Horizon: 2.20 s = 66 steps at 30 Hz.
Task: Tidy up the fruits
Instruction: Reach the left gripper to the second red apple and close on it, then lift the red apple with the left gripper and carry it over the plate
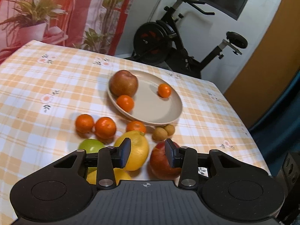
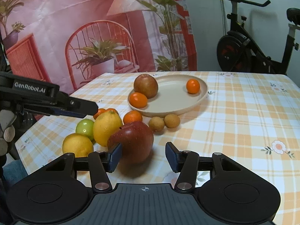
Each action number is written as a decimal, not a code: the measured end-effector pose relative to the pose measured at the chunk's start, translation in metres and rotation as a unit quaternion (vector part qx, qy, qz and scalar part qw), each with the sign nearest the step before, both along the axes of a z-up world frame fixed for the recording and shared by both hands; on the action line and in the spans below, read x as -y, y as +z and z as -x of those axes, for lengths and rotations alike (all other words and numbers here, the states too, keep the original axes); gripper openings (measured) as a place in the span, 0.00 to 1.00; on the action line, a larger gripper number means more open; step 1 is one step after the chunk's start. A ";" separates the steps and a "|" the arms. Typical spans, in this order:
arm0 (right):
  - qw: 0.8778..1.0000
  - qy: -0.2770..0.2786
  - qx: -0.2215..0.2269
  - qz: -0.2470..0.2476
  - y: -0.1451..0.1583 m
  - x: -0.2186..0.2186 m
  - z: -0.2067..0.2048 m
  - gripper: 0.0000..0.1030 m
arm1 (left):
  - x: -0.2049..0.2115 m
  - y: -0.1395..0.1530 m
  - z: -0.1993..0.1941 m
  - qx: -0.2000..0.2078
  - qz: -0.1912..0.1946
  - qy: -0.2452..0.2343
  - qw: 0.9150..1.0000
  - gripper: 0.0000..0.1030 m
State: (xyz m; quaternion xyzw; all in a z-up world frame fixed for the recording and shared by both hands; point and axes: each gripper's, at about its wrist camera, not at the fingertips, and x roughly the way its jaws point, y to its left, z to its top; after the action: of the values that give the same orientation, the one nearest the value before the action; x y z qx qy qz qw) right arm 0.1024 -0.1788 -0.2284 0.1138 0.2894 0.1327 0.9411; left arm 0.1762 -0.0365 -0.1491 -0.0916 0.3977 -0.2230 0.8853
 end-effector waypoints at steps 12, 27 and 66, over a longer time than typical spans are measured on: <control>1.000 0.004 -0.002 0.006 0.000 -0.001 0.001 0.47 | 0.034 -0.012 -0.015 -0.023 -0.023 -0.060 0.998 0.34; 1.000 0.024 -0.008 0.009 -0.005 -0.008 -0.001 0.52 | 0.054 -0.017 -0.015 -0.035 -0.034 -0.093 0.994 0.34; 0.999 0.028 -0.003 -0.018 -0.023 -0.007 -0.019 0.57 | 0.047 -0.033 -0.028 -0.074 0.015 -0.086 0.993 0.36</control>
State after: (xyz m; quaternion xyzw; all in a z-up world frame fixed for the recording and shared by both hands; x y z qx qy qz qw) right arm 0.1214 -0.1713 -0.2513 0.1228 0.2925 0.1635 0.9341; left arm 0.2046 -0.0836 -0.1825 -0.0864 0.4654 -0.2968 0.8294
